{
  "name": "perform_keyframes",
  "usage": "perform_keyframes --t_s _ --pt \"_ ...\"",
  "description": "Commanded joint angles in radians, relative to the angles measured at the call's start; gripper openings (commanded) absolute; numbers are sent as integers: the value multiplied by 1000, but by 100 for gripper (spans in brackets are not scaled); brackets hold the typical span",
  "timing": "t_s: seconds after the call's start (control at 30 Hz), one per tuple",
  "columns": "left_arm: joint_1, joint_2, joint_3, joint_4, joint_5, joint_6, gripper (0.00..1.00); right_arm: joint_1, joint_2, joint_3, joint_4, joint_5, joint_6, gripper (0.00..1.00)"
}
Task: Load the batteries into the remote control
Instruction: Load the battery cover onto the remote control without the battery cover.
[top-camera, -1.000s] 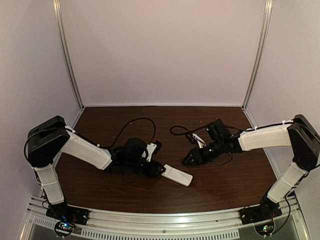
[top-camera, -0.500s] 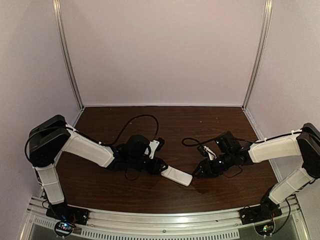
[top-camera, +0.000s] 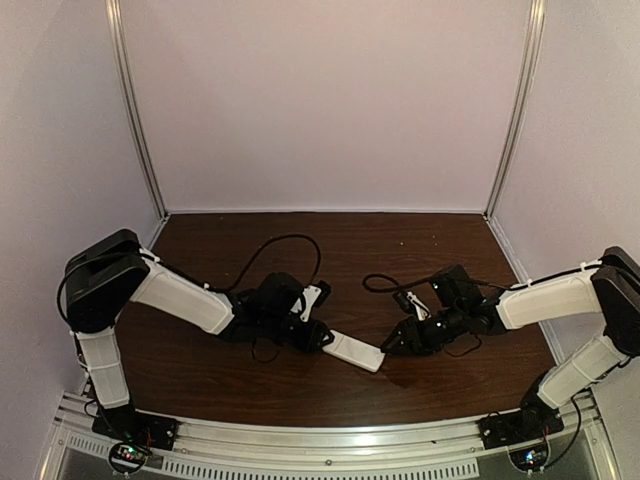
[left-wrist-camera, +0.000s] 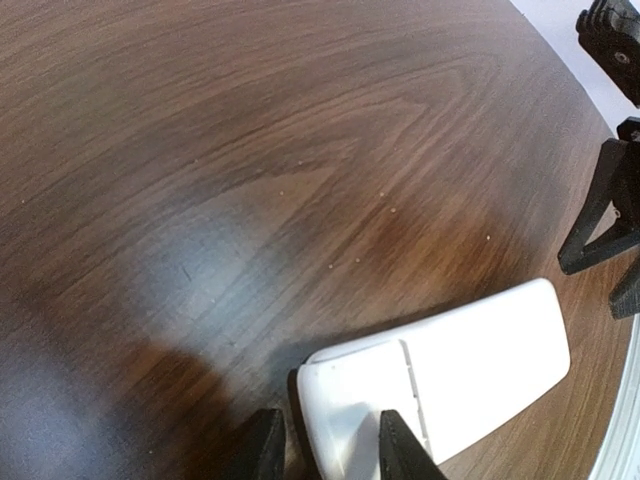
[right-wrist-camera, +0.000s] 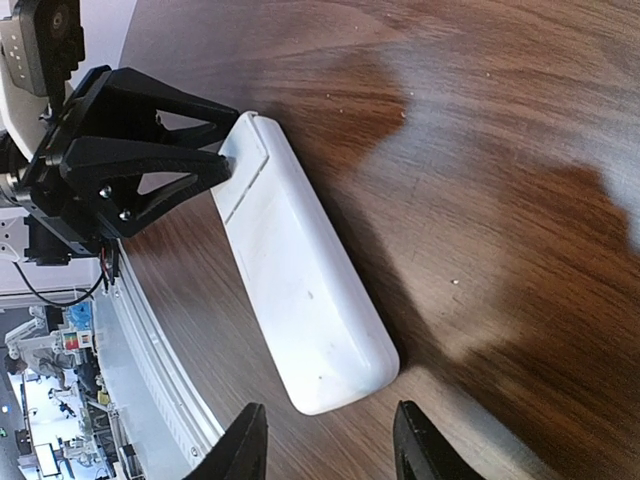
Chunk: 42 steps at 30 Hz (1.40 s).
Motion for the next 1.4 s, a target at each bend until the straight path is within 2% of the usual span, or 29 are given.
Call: perform_keyframes --t_s 0.0,0.47,1.03,1.37 --pt "-1 30 34 -24 -11 16 31 12 21 -5 38 -2 9 44" --pt "-30 38 35 -70 -22 10 25 31 33 -22 9 10 -4 44" --pt "-55 41 27 -61 -21 -16 20 82 107 -52 150 0 74 31" --pt "-69 63 24 -45 24 -22 14 82 143 -45 193 -5 89 24"
